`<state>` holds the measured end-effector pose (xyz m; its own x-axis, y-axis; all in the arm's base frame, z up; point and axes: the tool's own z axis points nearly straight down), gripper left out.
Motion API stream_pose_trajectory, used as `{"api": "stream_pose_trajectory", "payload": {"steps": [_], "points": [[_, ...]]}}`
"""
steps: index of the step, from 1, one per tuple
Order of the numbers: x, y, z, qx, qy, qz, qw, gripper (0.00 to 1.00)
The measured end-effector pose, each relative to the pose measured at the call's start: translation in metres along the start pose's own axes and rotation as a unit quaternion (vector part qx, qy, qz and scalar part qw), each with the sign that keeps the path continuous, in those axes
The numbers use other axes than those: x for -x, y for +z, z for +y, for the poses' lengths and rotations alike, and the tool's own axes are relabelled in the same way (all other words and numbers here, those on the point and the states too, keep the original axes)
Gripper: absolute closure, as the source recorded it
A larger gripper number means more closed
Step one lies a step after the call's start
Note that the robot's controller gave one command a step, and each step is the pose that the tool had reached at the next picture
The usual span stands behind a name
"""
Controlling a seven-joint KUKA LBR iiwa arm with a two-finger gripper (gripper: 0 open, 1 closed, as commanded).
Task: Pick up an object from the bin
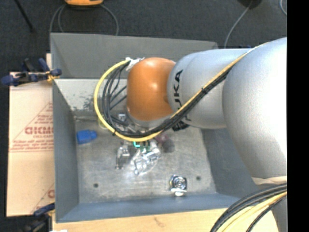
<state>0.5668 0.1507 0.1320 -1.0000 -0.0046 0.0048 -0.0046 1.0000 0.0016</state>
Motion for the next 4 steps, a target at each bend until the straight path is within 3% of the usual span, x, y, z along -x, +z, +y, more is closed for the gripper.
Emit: {"api": "stream_pose_trajectory", "payload": {"steps": [1, 2, 3, 4], "points": [[0.015, 0.041, -0.057, -0.002, -0.083, -0.0024, 0.9965, 0.00], [0.005, 0.046, -0.093, 0.002, -0.148, -0.0102, 0.9889, 0.00], [-0.022, 0.046, -0.133, -0.002, -0.377, -0.0044, 0.9263, 0.00], [0.020, -0.001, -0.156, -0.002, -0.352, -0.0048, 0.9359, 0.00]]}}
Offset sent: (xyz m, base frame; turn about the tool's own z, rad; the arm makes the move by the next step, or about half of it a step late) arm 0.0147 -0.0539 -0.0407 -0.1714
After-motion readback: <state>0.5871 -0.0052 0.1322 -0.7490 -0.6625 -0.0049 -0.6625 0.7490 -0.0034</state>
